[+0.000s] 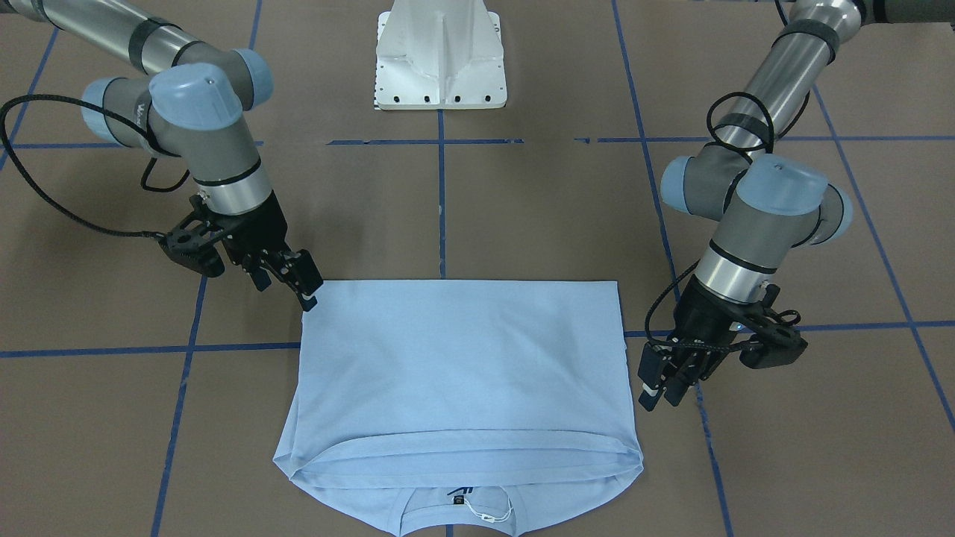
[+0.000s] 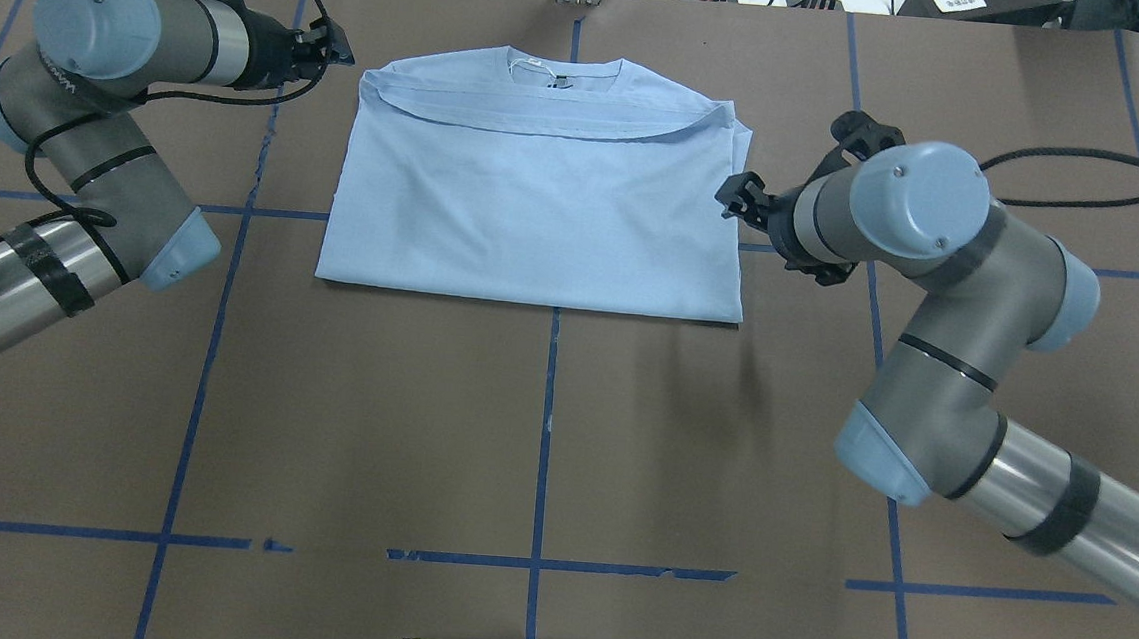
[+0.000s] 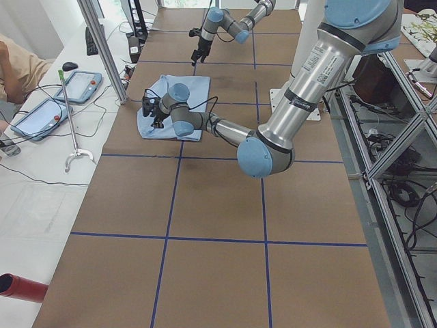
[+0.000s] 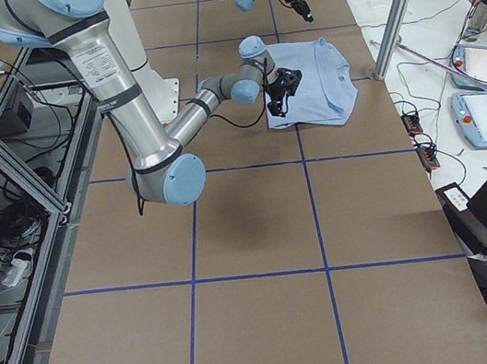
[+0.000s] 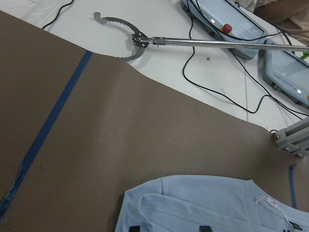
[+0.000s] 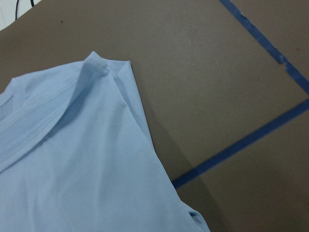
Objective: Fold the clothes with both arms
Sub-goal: 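Move the right gripper to the folded shirt's side edge while the left gripper withdraws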
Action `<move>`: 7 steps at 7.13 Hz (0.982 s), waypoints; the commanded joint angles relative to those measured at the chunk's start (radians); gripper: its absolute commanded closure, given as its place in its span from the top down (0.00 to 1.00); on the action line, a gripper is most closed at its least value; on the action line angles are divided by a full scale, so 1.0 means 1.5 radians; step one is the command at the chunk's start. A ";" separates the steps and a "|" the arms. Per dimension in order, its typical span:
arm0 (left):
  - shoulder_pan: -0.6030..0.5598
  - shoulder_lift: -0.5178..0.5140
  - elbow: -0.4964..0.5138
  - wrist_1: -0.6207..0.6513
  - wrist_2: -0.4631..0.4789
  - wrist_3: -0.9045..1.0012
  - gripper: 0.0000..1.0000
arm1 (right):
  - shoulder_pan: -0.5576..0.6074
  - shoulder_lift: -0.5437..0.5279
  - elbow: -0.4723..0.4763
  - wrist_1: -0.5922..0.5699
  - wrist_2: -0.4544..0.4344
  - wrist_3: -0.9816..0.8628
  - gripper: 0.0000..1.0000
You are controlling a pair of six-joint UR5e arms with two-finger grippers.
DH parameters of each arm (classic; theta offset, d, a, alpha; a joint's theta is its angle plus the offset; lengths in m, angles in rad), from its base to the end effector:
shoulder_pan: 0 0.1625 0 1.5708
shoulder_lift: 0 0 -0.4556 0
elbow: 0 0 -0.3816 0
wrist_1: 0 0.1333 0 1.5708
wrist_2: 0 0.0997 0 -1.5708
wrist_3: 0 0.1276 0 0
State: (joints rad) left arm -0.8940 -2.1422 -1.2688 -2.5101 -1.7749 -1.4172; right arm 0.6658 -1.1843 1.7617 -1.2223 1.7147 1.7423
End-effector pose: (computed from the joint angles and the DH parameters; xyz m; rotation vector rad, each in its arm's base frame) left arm 0.3962 -0.6648 0.3952 0.4534 1.1466 -0.5226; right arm -0.4420 -0.4934 0.3724 0.0989 -0.9503 0.7079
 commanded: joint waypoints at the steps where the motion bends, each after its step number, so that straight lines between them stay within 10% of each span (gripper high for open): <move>1: 0.002 0.015 -0.015 -0.001 -0.001 0.001 0.54 | -0.052 -0.058 0.045 0.002 -0.032 0.086 0.95; 7: 0.006 0.019 -0.016 -0.002 0.000 0.002 0.54 | -0.065 0.023 -0.083 0.007 -0.074 0.096 0.91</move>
State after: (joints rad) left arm -0.8852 -2.1139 -1.2931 -2.5126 -1.7760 -1.4143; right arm 0.5669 -1.1526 1.6489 -1.2130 1.6028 1.8918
